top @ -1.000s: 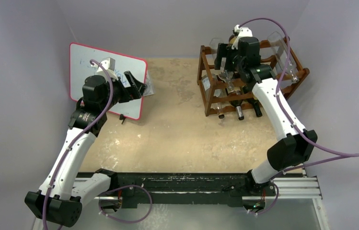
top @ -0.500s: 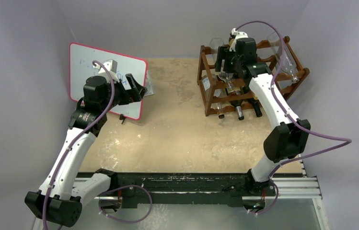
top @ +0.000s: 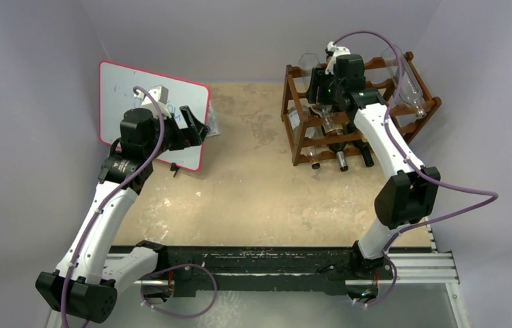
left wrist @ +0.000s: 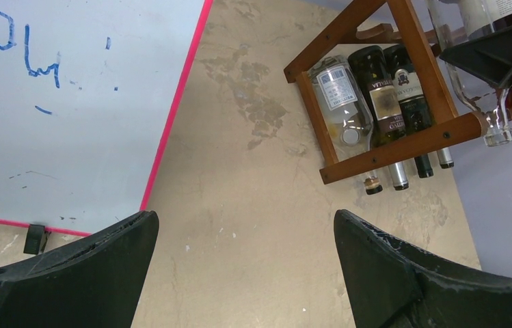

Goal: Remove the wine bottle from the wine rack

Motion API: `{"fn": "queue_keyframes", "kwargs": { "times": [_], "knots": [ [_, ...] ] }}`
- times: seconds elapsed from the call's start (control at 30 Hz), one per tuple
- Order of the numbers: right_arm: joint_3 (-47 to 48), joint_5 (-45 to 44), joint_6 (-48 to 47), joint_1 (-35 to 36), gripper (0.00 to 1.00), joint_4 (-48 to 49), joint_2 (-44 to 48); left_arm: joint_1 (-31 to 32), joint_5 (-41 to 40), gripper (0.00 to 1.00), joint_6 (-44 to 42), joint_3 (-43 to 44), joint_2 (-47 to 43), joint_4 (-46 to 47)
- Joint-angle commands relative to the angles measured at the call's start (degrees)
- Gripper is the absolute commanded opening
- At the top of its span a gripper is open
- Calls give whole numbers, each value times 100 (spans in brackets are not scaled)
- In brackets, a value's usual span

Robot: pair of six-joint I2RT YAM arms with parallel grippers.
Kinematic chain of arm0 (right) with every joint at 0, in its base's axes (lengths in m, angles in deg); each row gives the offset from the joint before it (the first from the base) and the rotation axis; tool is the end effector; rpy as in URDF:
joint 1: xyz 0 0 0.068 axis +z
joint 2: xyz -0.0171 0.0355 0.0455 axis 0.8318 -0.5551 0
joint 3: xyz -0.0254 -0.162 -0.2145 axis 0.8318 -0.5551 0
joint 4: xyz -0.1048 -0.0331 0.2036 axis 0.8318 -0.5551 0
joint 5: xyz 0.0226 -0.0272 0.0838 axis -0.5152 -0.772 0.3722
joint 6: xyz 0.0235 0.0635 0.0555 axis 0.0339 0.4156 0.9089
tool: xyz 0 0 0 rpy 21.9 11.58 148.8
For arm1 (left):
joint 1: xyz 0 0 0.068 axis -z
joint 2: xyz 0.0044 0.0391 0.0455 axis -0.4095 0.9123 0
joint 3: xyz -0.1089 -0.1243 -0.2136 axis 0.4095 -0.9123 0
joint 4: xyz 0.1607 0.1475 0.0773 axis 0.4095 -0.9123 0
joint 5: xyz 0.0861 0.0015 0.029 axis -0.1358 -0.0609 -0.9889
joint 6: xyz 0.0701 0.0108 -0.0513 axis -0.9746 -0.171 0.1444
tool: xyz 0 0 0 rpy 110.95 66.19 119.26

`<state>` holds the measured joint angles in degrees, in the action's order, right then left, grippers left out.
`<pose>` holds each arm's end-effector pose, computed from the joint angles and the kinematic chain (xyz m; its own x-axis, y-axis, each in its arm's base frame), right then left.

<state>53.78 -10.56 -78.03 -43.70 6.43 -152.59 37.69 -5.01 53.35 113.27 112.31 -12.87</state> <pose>0.3960 0.0900 0.3638 -0.4352 0.0803 -0.8967 -0.1624 0.9727 0.1659 0.2170 -0.0648 0.3616 -0.4784 -0.3752 -0.7939 0.1636 0.8502 -0.5004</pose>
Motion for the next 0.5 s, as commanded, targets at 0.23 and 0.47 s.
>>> {"fn": "queue_keyframes", "kwargs": {
  "times": [0.23, 0.47],
  "knots": [
    [13, 167, 102, -45, 19, 581, 540, -25, 96, 100, 80, 202, 143, 136],
    [-27, 284, 402, -120, 0, 764, 802, -25, 123, 100, 162, 193, 155, 146]
  ]
}}
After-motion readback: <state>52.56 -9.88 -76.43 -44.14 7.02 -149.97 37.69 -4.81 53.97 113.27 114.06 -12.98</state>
